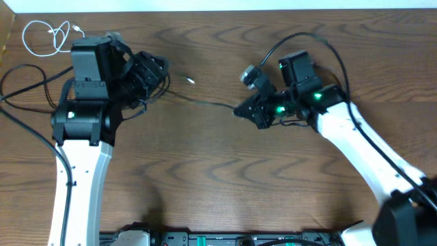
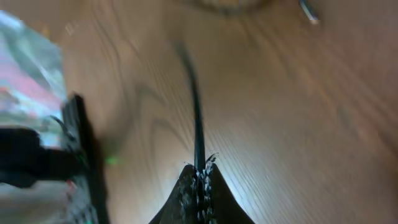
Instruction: Untangle cables
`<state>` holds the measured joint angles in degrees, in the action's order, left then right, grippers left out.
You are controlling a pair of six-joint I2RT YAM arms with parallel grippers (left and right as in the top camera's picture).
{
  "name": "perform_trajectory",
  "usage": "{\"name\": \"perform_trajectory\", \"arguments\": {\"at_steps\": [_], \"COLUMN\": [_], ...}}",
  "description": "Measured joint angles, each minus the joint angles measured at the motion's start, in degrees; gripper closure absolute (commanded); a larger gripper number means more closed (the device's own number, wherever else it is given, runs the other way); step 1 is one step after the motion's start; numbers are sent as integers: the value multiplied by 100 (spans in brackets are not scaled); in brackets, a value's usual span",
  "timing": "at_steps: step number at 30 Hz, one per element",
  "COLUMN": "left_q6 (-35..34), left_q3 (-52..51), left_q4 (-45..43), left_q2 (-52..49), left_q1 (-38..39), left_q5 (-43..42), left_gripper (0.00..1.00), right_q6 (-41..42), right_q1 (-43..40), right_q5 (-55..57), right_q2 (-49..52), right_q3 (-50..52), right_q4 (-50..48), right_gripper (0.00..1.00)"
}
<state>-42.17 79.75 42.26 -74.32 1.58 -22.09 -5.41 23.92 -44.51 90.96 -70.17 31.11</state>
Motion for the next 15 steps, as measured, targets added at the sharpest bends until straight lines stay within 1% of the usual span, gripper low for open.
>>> {"name": "perform_trajectory", "arguments": {"at_steps": [3, 8, 15], "left_q6": [146, 352, 796], "left_q3": [0, 0, 0], "left_q4": [164, 192, 203], "left_q2": [-72, -79, -79], "left_q1": [2, 50, 514], "left_q5": [50, 0, -195], "left_gripper": [51, 51, 51], "right_q6": [428, 1093, 2107], "right_q1": [0, 0, -13], "right_q5": [-92, -151, 66], "right_q2": [-343, -728, -1279], "right_q3": [-31, -33, -39], "right_q4": [-144, -518, -1311], "right_gripper": [99, 99, 99]}}
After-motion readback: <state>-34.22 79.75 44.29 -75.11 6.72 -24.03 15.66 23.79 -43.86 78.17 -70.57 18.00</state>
